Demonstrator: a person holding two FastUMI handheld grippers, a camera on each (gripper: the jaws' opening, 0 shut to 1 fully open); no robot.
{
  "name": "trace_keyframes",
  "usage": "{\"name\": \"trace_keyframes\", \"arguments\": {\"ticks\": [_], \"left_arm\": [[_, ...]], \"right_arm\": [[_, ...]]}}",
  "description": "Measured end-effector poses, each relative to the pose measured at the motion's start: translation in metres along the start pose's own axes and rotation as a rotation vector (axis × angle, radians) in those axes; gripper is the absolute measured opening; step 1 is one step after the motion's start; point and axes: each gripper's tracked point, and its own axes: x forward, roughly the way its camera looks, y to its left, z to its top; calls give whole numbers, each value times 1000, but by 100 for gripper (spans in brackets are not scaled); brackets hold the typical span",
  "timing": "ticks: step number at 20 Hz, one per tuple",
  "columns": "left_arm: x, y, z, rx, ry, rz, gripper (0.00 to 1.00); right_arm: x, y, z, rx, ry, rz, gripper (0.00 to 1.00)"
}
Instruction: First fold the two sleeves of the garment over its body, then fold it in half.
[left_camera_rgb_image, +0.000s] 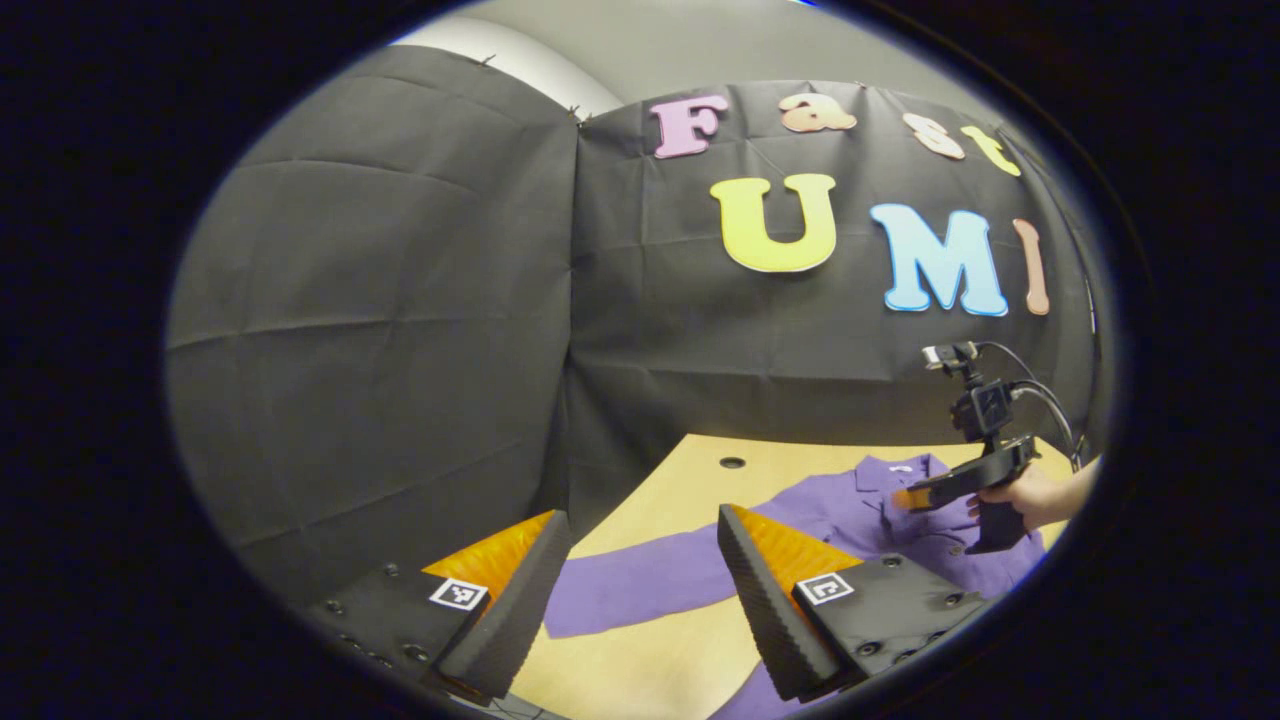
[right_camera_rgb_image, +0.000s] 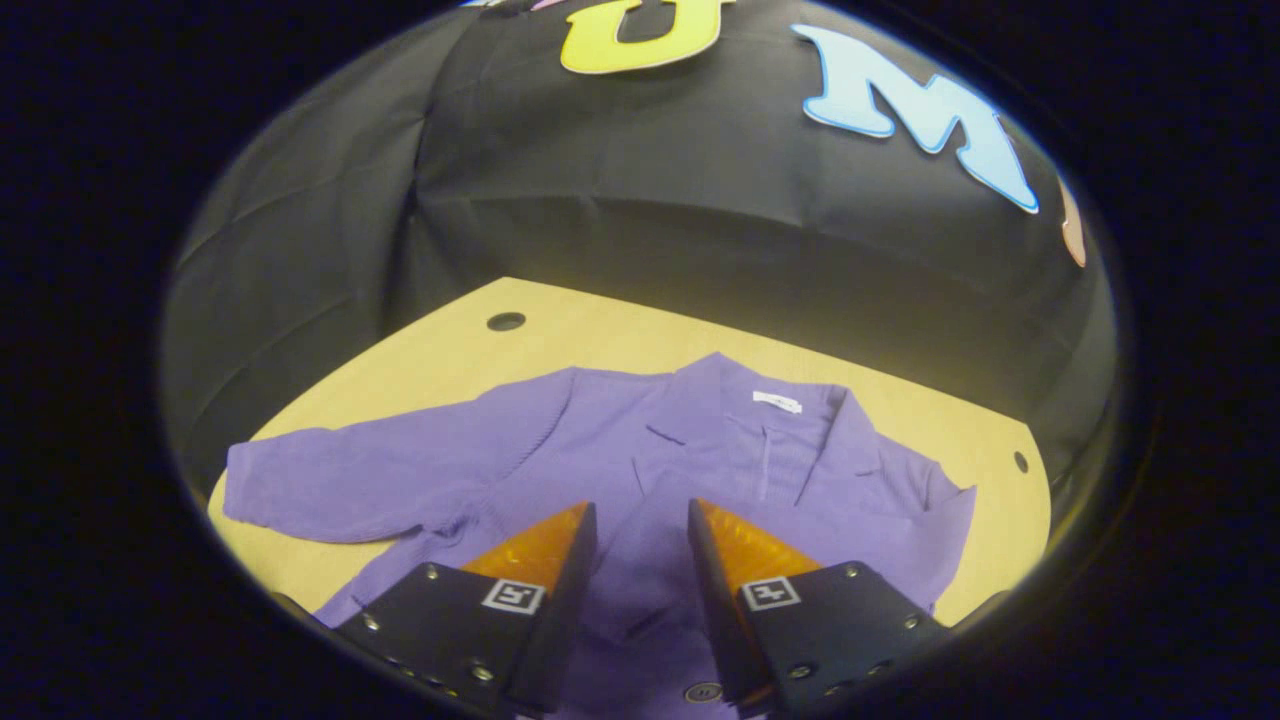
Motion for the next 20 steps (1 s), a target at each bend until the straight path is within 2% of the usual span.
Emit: {"name": "trace_keyframes", "arguments": {"ticks": [1,2,3,5,6,14,15,16,20], "left_arm": [[3,1,-1,-2,-2,1,97],[6,2,-3,-4,0,4,97],[9,4,-7,-8,1,9,97],[16,10,-17,-15,13,21,97],[20,15,-26,-16,25,33,97],[49,70,-104,-100,211,169,98],[54,73,-112,-110,233,178,98],[59,78,-120,-111,259,188,94],[80,84,-156,-143,353,202,95]], "right_arm": [[-7,0,6,0,-19,3,65],[-16,-1,11,0,-38,-2,83],[-26,0,17,2,-60,-2,87],[-51,3,29,18,-109,0,88],[-65,5,33,26,-130,1,95],[-169,9,34,78,-236,-13,95],[-178,7,33,88,-245,-18,95],[-188,5,32,95,-250,-27,96],[-214,-1,21,106,-247,-66,96]]}}
